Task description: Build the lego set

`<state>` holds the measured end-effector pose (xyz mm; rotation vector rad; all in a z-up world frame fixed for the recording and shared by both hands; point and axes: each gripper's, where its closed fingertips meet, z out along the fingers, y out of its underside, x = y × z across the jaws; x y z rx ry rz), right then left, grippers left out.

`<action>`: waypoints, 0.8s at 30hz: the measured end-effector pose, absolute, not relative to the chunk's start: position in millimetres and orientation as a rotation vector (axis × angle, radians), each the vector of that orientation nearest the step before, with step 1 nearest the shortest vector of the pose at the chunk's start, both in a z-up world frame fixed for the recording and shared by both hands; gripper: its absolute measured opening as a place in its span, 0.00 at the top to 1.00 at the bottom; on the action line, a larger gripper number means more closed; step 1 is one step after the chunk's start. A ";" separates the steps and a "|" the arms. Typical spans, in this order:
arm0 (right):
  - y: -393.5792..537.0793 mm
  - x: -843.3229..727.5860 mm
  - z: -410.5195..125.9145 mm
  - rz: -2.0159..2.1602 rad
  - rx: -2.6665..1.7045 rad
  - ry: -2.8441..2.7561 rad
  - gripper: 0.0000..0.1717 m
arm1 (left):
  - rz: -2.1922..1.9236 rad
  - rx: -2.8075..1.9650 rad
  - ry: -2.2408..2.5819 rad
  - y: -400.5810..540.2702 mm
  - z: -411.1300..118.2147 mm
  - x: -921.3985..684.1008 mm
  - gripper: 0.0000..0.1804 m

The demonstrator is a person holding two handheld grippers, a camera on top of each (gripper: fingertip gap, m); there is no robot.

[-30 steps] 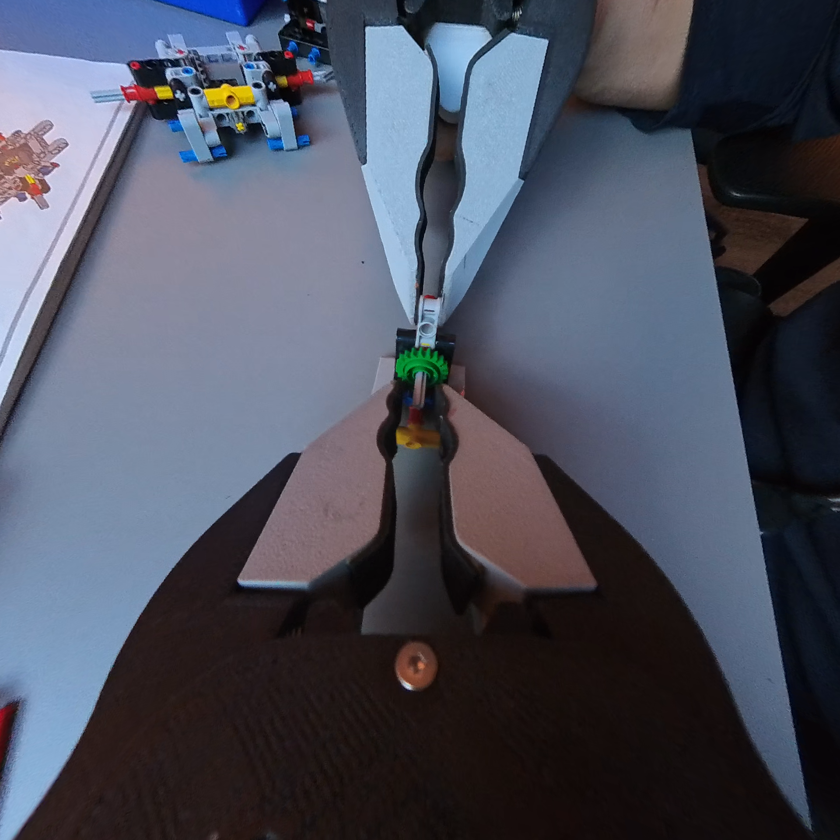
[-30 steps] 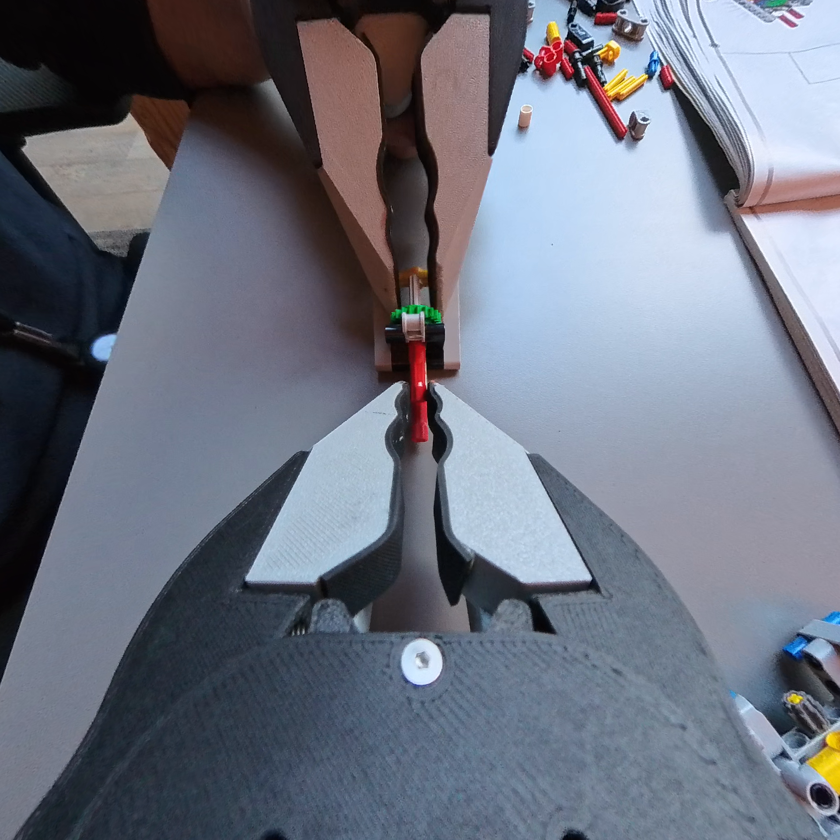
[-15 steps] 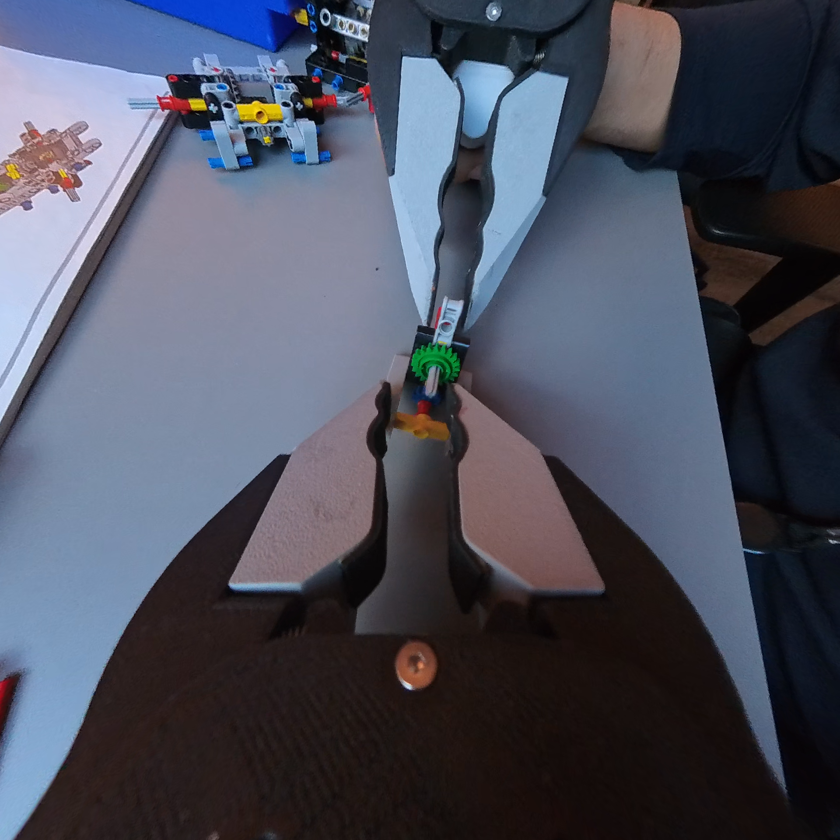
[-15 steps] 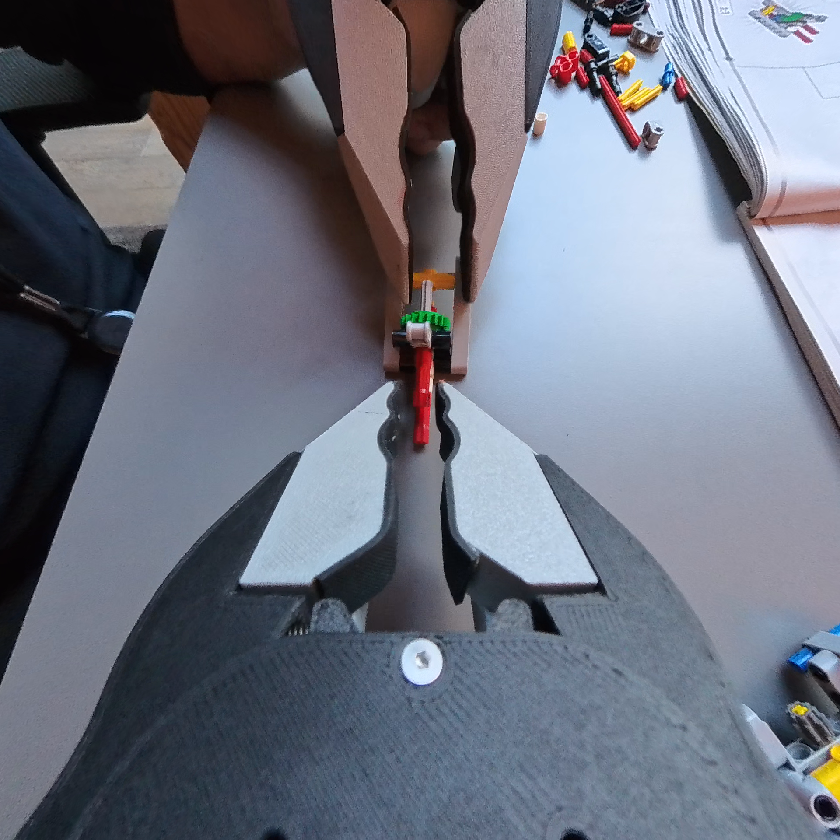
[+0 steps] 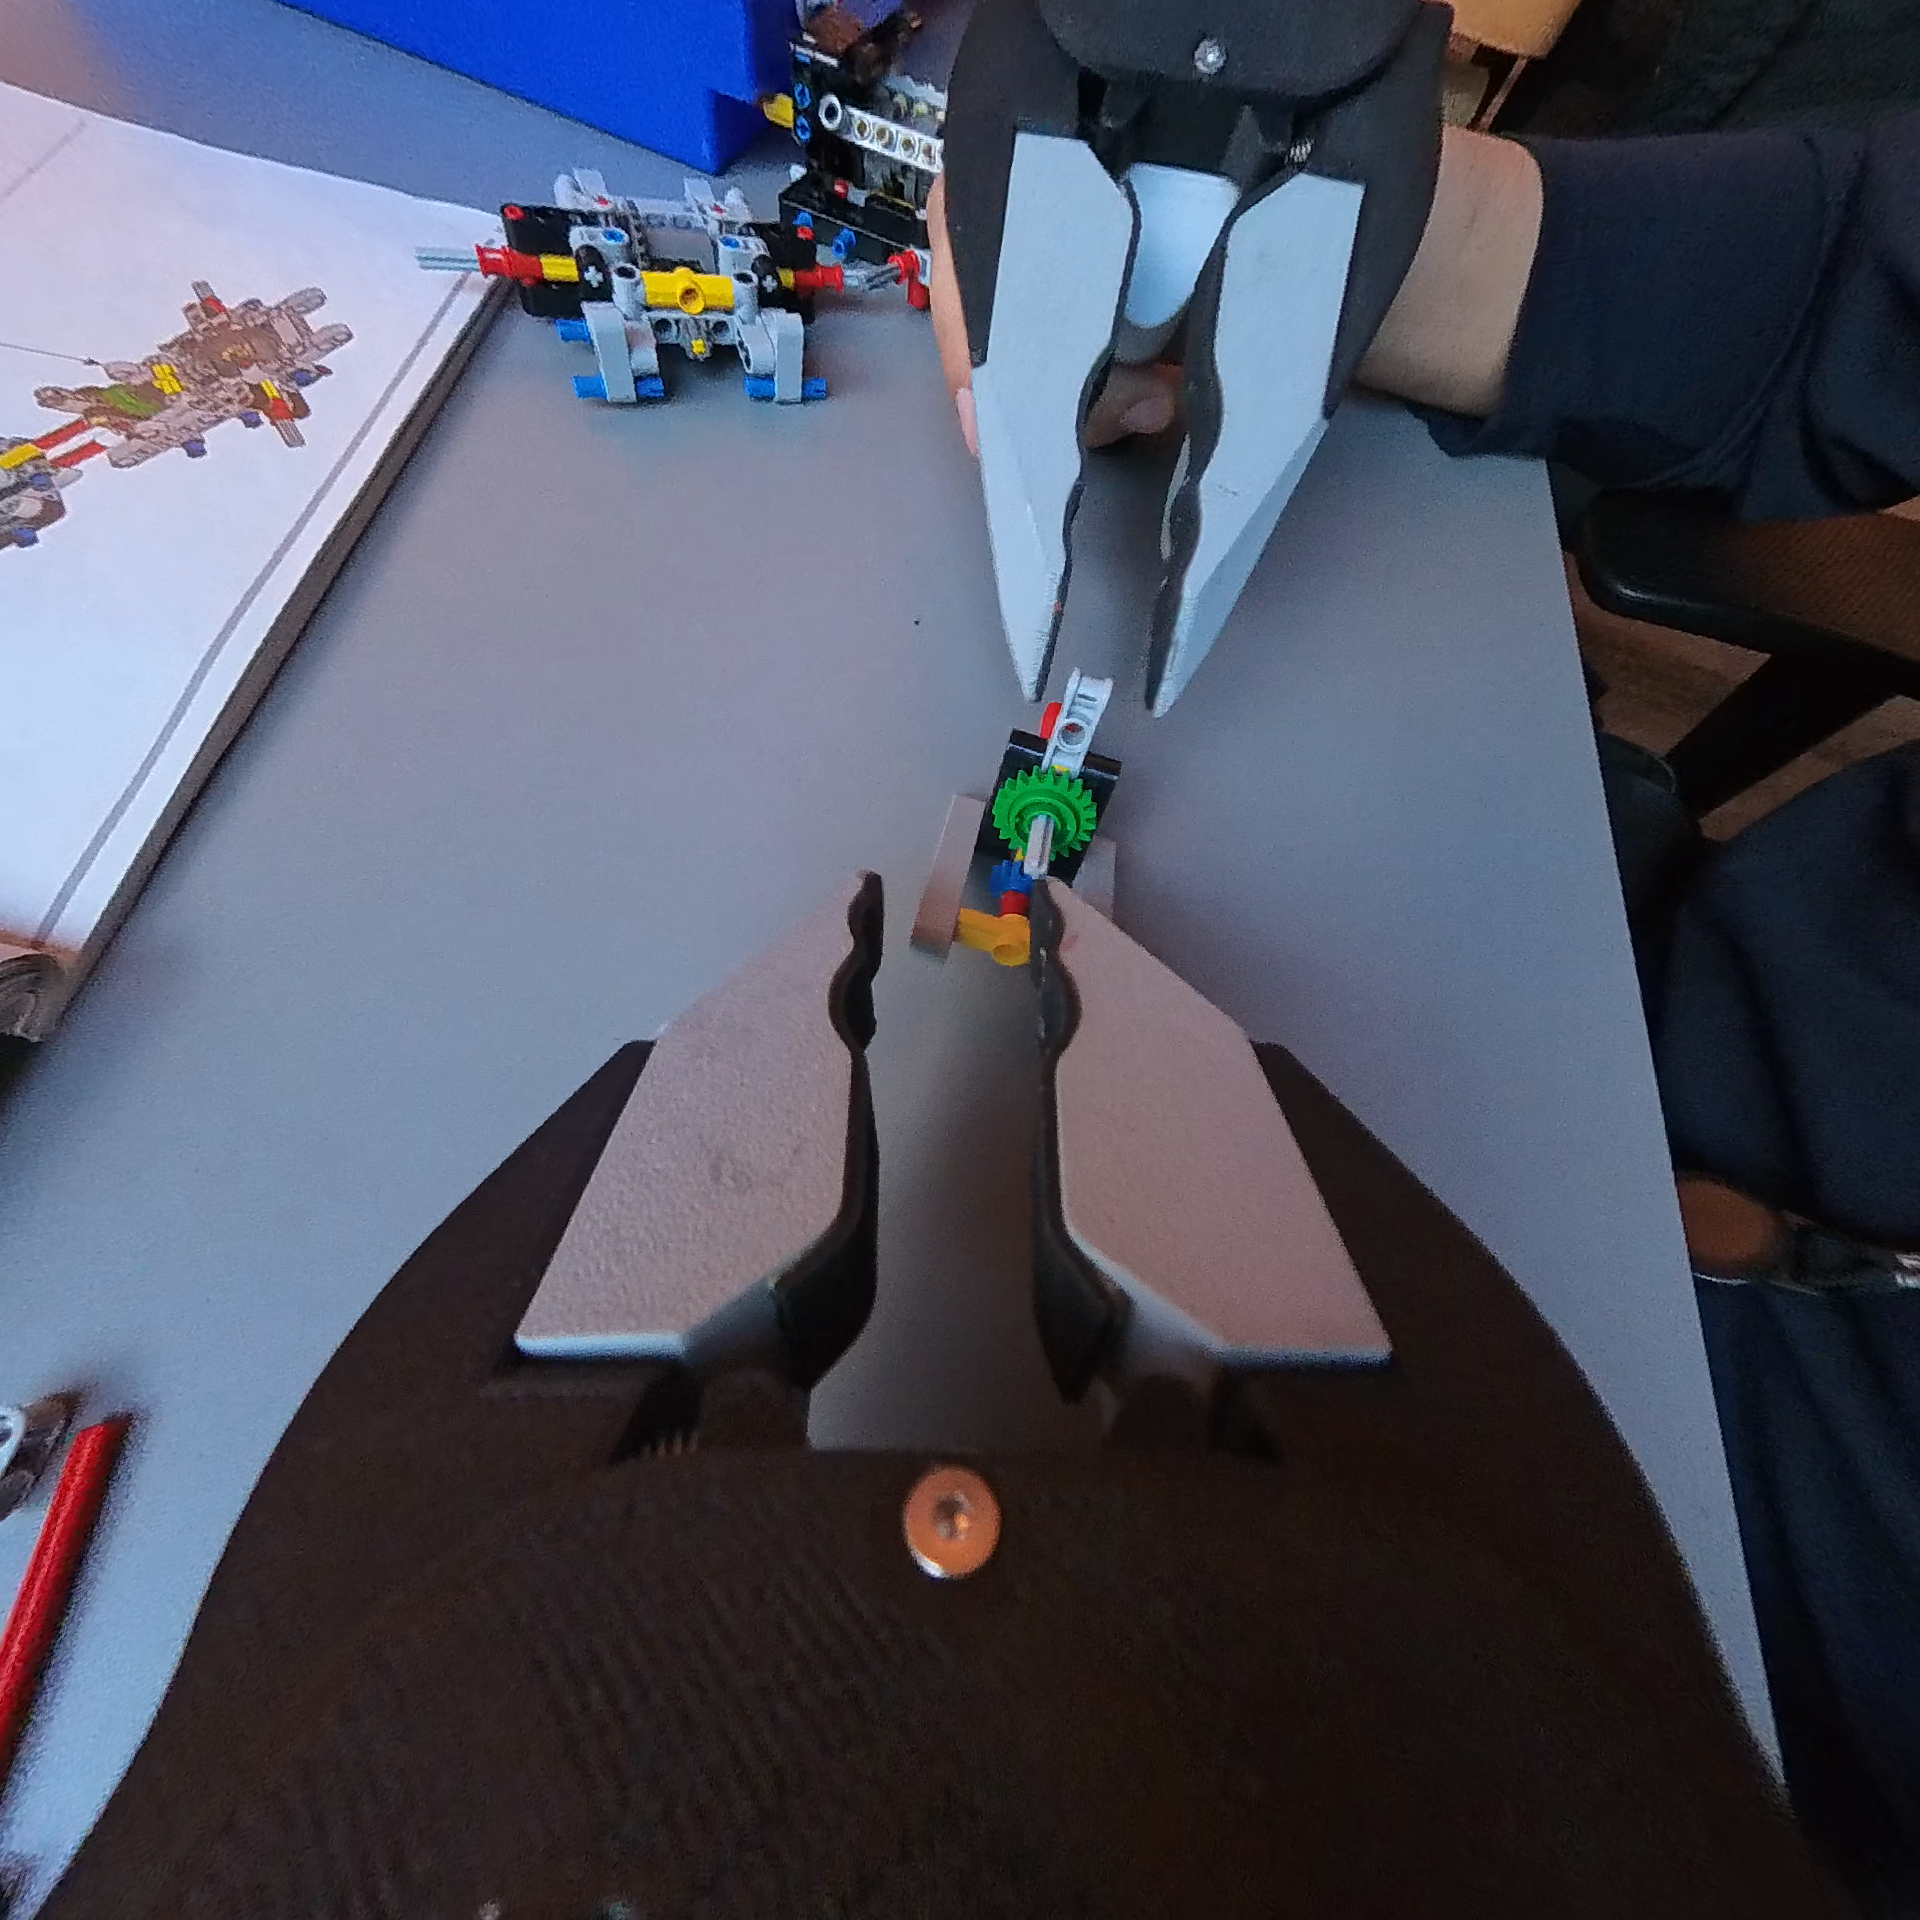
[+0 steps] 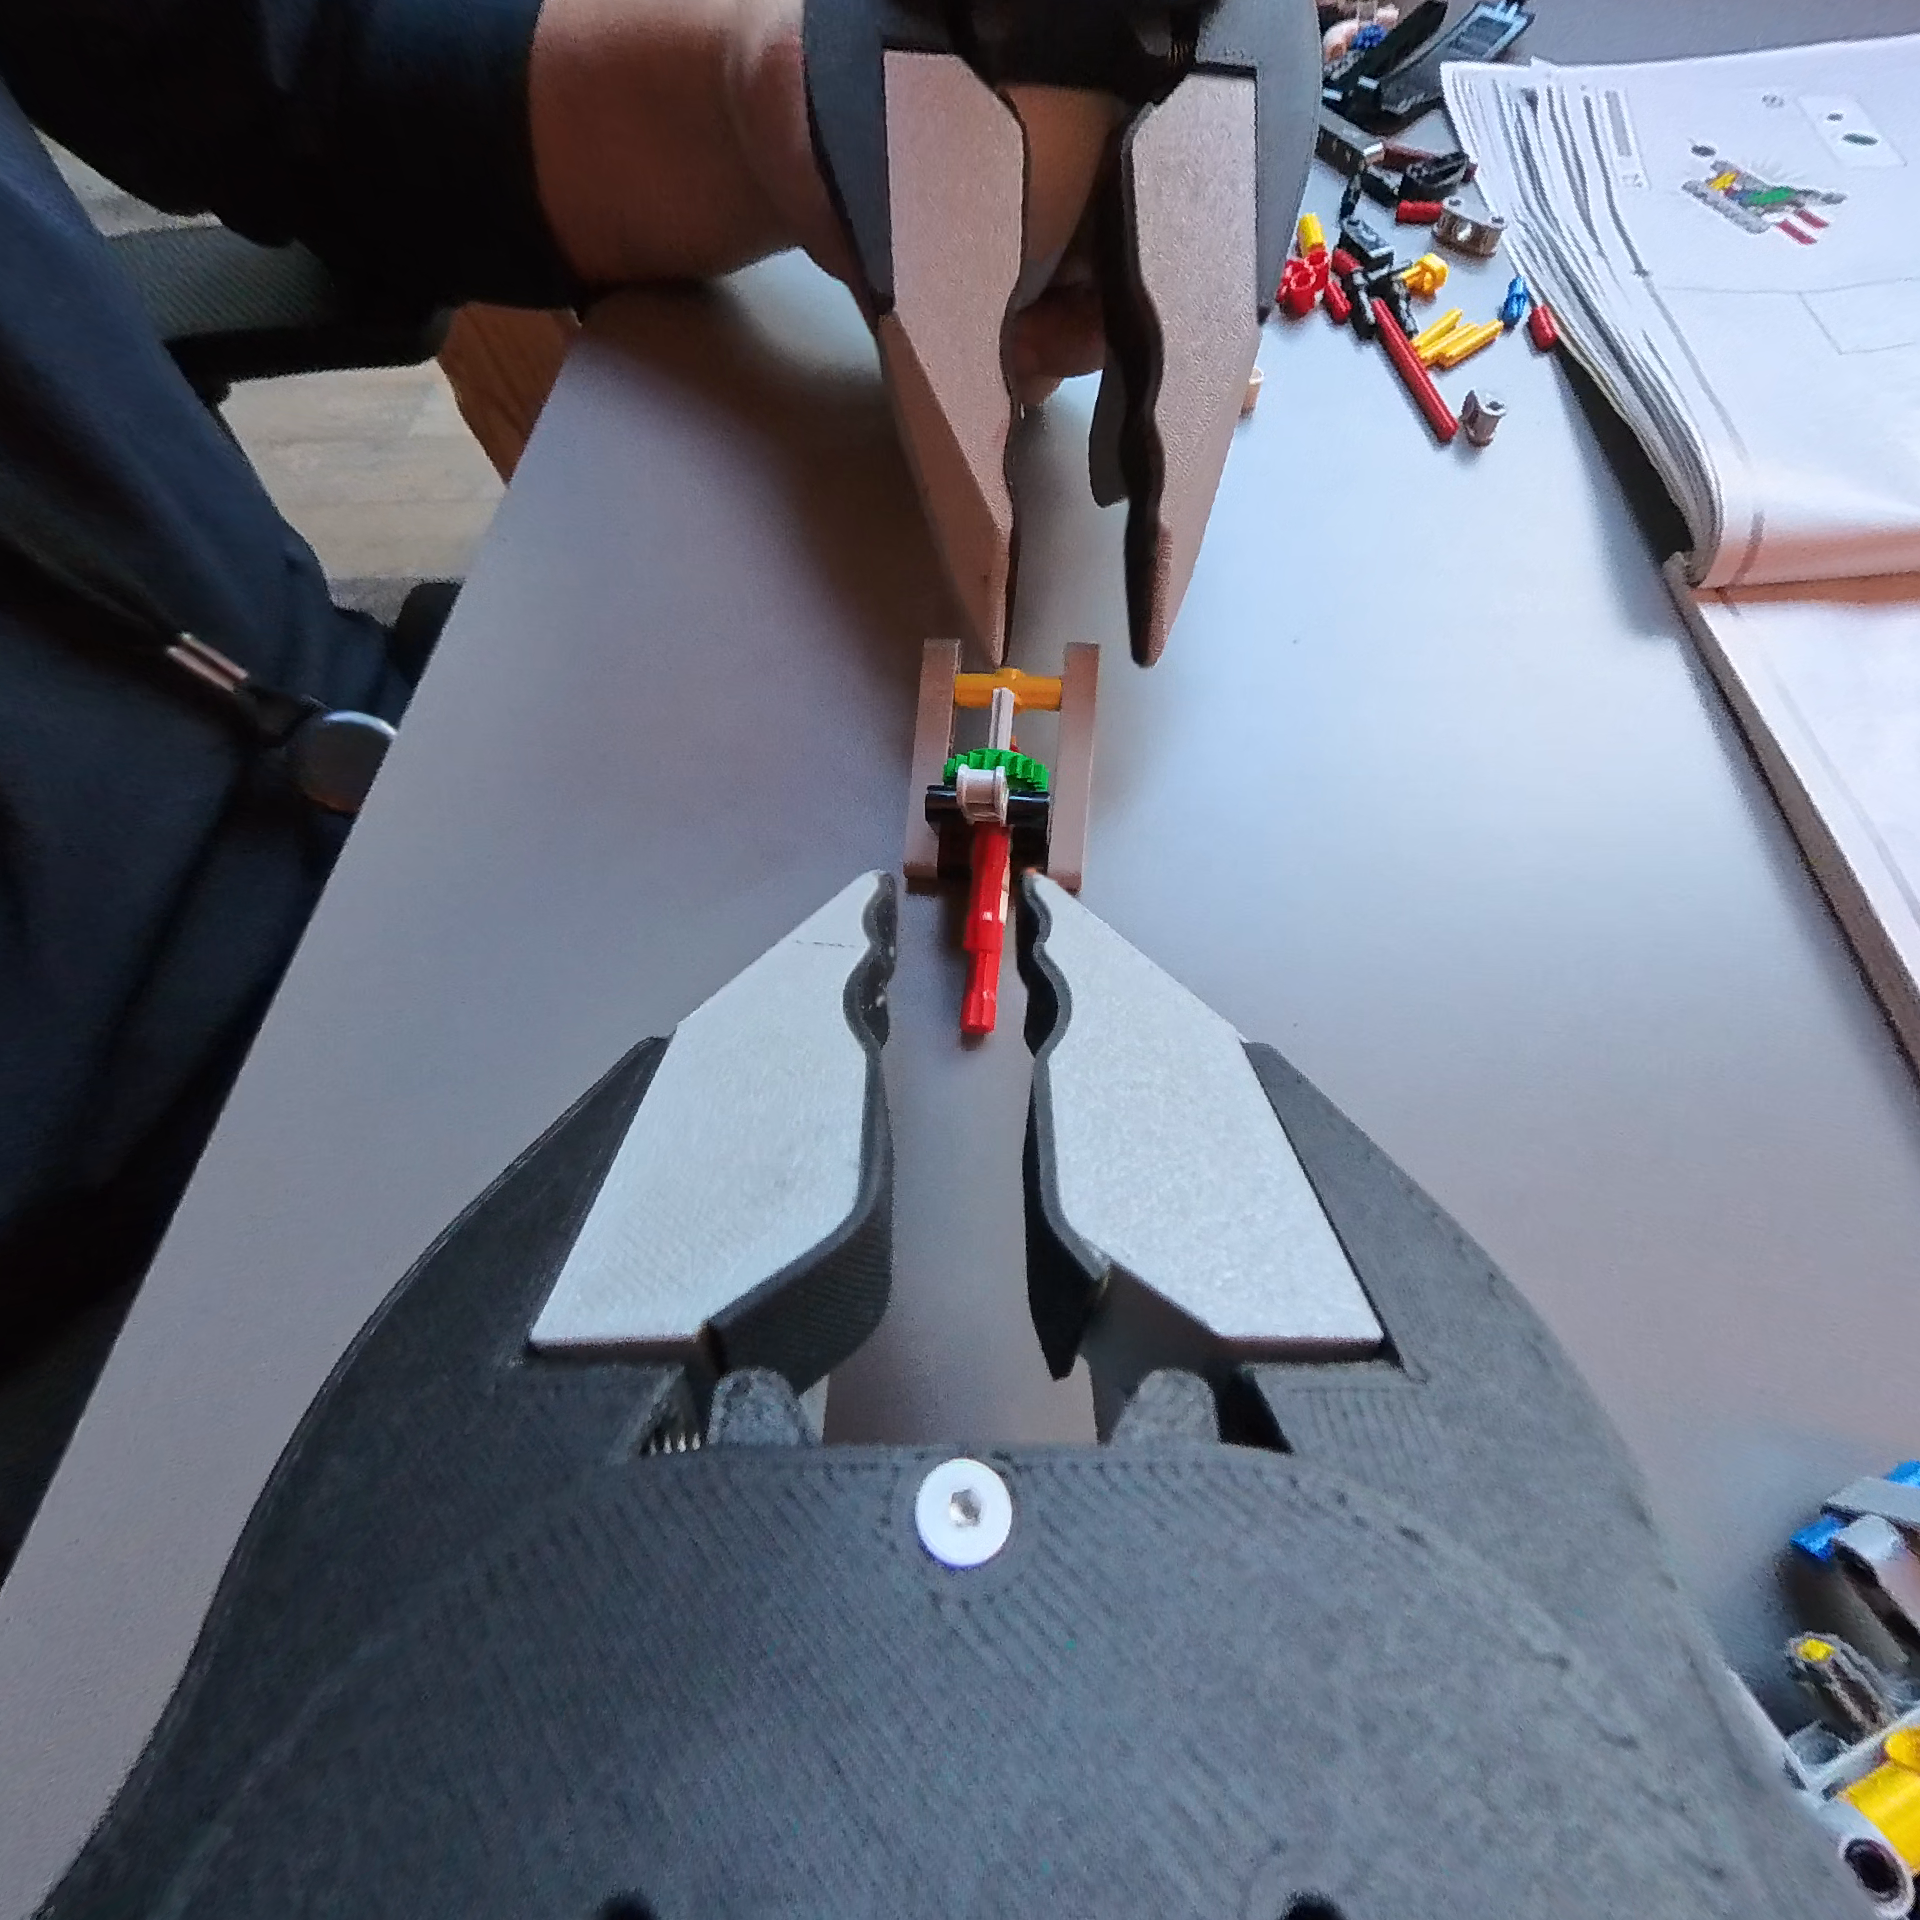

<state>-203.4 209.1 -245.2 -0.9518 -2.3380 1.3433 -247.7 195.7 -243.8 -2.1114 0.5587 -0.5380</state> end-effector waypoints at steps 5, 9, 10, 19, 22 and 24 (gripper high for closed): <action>211.5 -202.1 -236.3 1.392 -0.905 -2.295 0.86 | -0.512 -2.091 0.524 199.9 -240.0 -252.9 0.84; 214.9 -204.5 -227.0 1.453 -0.907 -2.233 0.85 | -0.454 -2.071 0.492 204.8 -236.8 -259.9 0.83; 216.7 -205.9 -225.4 1.461 -0.916 -2.216 0.85 | -0.447 -2.065 0.490 205.5 -235.7 -260.6 0.82; 230.2 -213.3 -213.9 1.492 -0.950 -2.096 0.86 | -0.374 -2.050 0.434 212.0 -232.9 -272.1 0.78; 231.1 -213.5 -210.5 1.511 -0.945 -2.074 0.86 | -0.360 -2.058 0.439 212.1 -234.5 -273.1 0.79; 232.4 -214.3 -209.0 1.519 -0.947 -2.058 0.86 | -0.357 -2.061 0.439 212.3 -234.9 -273.2 0.79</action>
